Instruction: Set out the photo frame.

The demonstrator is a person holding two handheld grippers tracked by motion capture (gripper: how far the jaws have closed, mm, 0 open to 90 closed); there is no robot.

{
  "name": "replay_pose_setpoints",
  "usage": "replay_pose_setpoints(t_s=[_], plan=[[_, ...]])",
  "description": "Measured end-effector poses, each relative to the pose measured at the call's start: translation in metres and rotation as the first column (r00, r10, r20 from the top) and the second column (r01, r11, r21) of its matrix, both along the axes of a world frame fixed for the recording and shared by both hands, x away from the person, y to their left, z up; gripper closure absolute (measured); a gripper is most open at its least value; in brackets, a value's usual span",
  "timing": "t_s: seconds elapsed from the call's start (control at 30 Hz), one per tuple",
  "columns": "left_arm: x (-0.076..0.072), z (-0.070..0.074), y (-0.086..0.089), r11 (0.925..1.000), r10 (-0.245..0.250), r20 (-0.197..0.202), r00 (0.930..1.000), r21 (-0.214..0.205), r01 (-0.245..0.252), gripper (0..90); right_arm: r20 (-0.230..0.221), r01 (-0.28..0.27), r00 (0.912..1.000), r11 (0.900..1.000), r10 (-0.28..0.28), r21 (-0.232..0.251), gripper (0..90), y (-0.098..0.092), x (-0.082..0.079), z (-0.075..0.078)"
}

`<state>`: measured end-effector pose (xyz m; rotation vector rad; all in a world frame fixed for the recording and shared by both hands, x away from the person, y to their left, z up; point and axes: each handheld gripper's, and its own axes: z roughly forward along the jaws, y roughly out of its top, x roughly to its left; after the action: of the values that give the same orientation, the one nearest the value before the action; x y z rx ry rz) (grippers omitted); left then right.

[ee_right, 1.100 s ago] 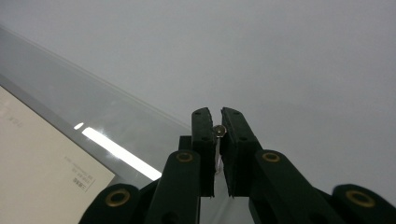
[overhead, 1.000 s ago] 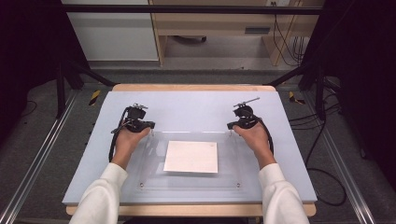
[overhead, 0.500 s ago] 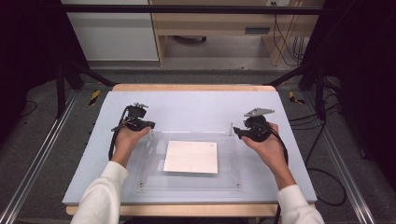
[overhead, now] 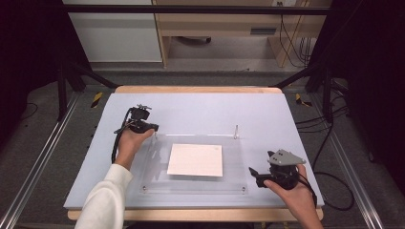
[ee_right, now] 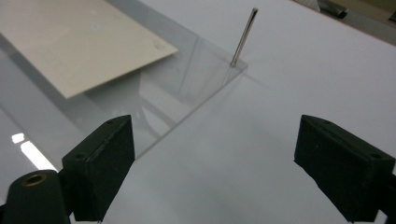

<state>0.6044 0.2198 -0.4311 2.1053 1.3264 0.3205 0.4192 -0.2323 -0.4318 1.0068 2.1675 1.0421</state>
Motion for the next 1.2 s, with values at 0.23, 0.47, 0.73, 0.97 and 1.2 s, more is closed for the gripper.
replay_pose_setpoints(t_s=[0.23,0.47,0.73,0.97,1.2], plan=[[0.000,0.000,0.001,1.0000,-0.002,-0.005,1.0000,-0.002,0.002,84.8,-0.036,0.001,0.9993,0.9961,-0.004,-0.088,20.3,-0.009,-0.020,-0.022],[0.001,0.001,0.000,0.9999,-0.002,-0.012,0.9999,0.011,0.002,84.8,-0.012,-0.046,0.9989,0.9832,0.045,-0.177,26.3,-0.010,-0.037,-0.030],[0.002,0.000,0.000,1.0000,0.000,-0.018,0.9998,0.008,0.000,84.8,-0.024,-0.144,0.9895,0.9628,0.143,-0.228,27.8,-0.001,-0.048,-0.039],[0.002,0.000,0.000,1.0000,0.000,-0.019,0.9998,0.006,0.000,84.8,0.009,-0.215,0.9747,0.9477,0.223,-0.236,27.7,0.019,-0.049,-0.036],[0.003,0.000,0.001,1.0000,-0.003,-0.023,0.9997,0.000,0.003,84.7,0.030,-0.253,0.9626,0.9320,0.269,-0.260,29.9,0.029,-0.049,-0.038]])
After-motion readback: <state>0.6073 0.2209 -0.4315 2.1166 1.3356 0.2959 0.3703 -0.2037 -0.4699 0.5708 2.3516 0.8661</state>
